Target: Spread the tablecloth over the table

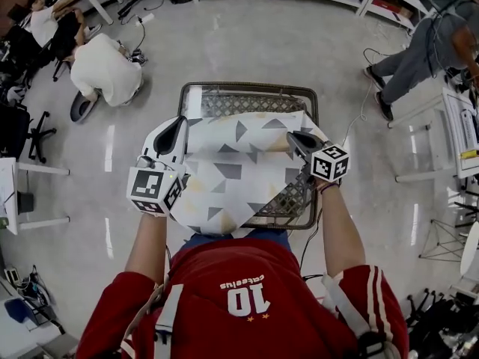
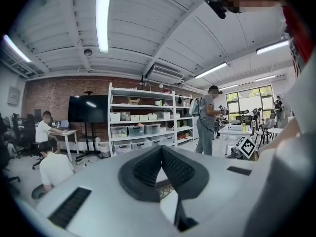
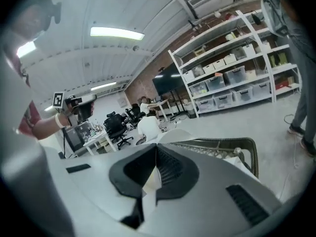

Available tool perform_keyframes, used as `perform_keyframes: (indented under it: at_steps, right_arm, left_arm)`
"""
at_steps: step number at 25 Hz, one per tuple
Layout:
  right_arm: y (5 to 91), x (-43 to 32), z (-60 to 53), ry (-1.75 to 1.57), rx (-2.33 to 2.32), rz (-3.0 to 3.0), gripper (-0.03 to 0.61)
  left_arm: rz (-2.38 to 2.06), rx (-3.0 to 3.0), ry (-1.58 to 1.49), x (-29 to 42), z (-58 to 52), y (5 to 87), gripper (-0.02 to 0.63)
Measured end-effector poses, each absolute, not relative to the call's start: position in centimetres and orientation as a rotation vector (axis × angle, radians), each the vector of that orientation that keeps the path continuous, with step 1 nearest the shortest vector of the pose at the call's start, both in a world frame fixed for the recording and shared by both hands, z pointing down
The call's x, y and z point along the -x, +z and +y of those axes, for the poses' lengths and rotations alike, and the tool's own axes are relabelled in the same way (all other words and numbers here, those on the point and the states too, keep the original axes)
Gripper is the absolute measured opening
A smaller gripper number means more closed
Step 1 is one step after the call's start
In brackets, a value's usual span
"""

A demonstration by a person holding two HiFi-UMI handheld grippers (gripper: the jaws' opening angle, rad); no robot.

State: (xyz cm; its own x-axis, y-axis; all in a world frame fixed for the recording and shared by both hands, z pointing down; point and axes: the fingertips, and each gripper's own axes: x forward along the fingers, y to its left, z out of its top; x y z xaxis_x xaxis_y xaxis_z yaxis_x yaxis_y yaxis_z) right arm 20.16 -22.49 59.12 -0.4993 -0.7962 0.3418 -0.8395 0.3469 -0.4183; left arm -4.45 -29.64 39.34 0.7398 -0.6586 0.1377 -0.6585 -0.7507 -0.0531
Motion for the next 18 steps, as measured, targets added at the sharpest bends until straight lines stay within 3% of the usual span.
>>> perform_keyframes:
  at_steps: [18]
  right_arm:
    - [51.0,-19.1,-34.1,0.482,-1.394,-2.558,0.014]
  left_arm:
    - [1.521,2.74,-0.183,12.9,-30.9,37.6,0.006]
